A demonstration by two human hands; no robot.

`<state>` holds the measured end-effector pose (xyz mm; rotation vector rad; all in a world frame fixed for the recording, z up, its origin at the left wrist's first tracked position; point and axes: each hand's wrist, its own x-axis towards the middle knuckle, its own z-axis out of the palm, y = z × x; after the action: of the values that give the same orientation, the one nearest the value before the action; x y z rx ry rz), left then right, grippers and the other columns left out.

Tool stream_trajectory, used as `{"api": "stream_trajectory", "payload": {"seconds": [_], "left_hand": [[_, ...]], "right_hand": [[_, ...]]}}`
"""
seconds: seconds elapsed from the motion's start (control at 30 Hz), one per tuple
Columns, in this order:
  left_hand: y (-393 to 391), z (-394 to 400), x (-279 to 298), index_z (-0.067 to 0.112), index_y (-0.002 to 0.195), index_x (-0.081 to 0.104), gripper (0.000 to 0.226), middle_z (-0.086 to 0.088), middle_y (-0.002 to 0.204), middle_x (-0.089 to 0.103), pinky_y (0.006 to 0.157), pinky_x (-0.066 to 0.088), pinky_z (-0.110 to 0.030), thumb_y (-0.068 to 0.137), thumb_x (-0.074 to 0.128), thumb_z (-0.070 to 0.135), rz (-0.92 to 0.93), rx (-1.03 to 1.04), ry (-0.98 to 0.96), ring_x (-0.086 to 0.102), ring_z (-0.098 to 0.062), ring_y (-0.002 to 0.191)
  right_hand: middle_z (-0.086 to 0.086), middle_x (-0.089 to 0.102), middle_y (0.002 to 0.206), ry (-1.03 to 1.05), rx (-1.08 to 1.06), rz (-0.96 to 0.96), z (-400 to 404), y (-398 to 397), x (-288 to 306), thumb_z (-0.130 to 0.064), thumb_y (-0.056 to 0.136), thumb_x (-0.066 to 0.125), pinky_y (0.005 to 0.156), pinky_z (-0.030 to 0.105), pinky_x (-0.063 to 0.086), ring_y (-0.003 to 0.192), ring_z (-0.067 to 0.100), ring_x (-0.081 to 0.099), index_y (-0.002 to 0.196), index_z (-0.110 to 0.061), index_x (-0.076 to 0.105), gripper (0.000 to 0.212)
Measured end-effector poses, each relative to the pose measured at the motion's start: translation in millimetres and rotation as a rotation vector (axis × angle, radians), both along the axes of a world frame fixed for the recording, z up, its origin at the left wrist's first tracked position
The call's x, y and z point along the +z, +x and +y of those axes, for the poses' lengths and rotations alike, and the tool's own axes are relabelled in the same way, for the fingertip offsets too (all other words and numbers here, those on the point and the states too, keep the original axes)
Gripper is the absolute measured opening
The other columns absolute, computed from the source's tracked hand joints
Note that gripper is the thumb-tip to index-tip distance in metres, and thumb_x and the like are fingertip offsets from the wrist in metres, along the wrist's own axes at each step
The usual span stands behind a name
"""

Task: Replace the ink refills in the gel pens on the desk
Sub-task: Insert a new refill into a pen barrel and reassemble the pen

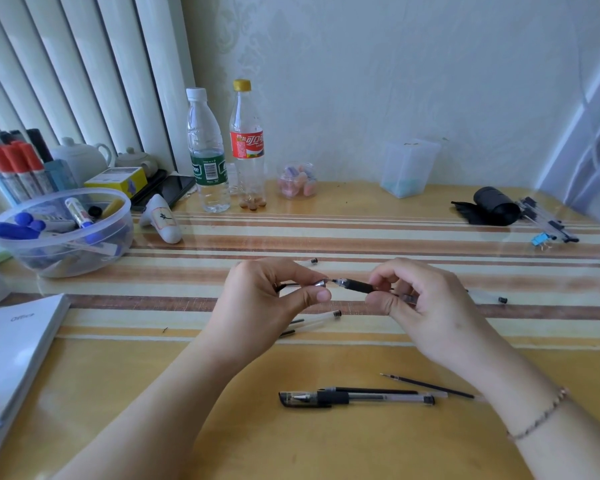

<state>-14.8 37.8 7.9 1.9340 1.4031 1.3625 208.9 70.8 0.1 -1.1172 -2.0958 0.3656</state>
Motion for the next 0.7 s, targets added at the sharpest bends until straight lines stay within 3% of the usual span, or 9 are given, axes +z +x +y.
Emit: {"api": "stream_trajectory", "payload": {"seconds": [0.1,0.23,0.33,0.43,0.5,0.7], "left_hand": [[-2,1,0,0.017,0.082,0.077,0.011,0.033,0.050,0.056,0.050,0.031,0.004,0.073,0.079,0.024,-0.014,0.025,0.016,0.047,0.020,0.048],[-2,1,0,0.019,0.080,0.076,0.011,0.033,0.050,0.055,0.050,0.031,0.004,0.073,0.079,0.027,0.002,0.040,0.020,0.047,0.020,0.048],[-1,0,-2,0.022,0.082,0.077,0.014,0.030,0.055,0.059,0.049,0.031,0.002,0.074,0.079,0.033,0.071,0.046,0.007,0.047,0.019,0.048],[-1,0,-3,0.031,0.081,0.076,0.015,0.023,0.073,0.069,0.056,0.046,-0.017,0.074,0.076,0.044,0.256,0.082,0.053,0.060,0.005,0.061],[0,-1,-4,0.031,0.080,0.076,0.016,0.022,0.073,0.068,0.056,0.051,-0.028,0.074,0.075,0.046,0.338,0.094,0.089,0.062,-0.004,0.061],[-1,2,-7,0.033,0.078,0.075,0.018,0.023,0.072,0.068,0.052,0.050,-0.027,0.071,0.071,0.049,0.343,0.117,0.124,0.060,-0.002,0.057]], "right_hand": [[-0.010,0.062,0.072,-0.007,-0.021,0.007,1,1,1,-0.052,0.078,0.059,0.050,0.030,0.044,0.060,0.013,0.053,0.088,-0.038,0.060,0.017],[-0.032,0.057,0.085,0.008,-0.002,-0.044,-2,-1,1,-0.062,0.077,0.053,0.049,0.022,0.040,0.065,0.007,0.052,0.089,-0.039,0.059,0.027],[-0.027,0.058,0.087,0.031,0.001,-0.074,-3,-2,2,-0.052,0.080,0.061,0.049,0.023,0.038,0.065,0.007,0.052,0.090,-0.036,0.058,0.018],[-0.019,0.060,0.084,0.059,0.002,-0.096,-7,-4,4,-0.047,0.080,0.064,0.053,0.024,0.044,0.069,0.007,0.054,0.089,-0.035,0.060,0.015],[-0.020,0.060,0.080,0.076,-0.002,-0.131,-10,-7,5,-0.045,0.081,0.065,0.052,0.020,0.041,0.069,0.005,0.054,0.087,-0.034,0.061,0.013],[-0.019,0.061,0.066,0.002,0.003,-0.165,-14,-10,6,-0.060,0.086,0.043,0.052,0.019,0.035,0.067,0.000,0.055,0.087,-0.036,0.068,0.035]]}}
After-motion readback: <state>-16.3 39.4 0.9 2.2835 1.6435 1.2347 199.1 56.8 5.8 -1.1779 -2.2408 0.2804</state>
